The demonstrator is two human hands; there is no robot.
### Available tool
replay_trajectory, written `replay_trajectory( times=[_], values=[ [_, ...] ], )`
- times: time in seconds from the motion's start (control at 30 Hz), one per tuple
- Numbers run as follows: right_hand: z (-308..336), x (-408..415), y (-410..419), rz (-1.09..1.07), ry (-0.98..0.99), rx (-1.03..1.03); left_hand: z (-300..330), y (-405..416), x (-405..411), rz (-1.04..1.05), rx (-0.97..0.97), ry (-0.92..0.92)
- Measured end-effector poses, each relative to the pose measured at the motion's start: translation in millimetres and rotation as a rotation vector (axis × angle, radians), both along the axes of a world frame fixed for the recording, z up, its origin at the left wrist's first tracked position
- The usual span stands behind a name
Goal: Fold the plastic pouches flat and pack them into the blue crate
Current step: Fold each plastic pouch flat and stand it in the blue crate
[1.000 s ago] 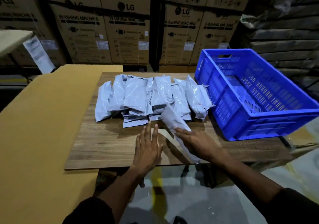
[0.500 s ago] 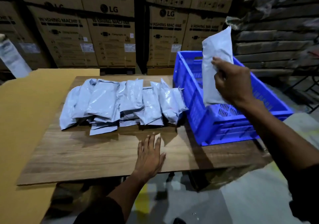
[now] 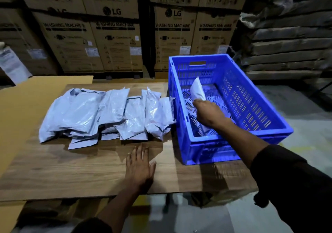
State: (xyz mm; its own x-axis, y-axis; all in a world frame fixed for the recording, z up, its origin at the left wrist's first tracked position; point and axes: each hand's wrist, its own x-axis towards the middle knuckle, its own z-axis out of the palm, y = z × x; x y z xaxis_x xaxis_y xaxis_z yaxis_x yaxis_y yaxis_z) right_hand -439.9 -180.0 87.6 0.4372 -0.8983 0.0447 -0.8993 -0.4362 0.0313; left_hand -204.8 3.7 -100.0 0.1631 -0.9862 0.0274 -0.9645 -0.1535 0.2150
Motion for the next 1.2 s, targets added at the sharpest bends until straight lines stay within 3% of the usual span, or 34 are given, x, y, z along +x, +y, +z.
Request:
replay_trajectory(
  times=[0.6, 0.93, 1.2],
  values=[
    [-6.0, 10.2, 42.5, -0.084, -0.041, 0.076, -2.5, 2.7, 2.4, -0.044, -0.072, -0.021],
    [-36.2, 31.0, -7.1, 0.138, 0.001, 0.14, -11.0, 20.6, 13.2, 0.022, -0.17, -0.043],
    [-66.7, 33.4, -32.3, 0.172, -0.006, 0.282, -7.3, 19.1, 12.7, 0.047, -0.148, -0.053]
  ],
)
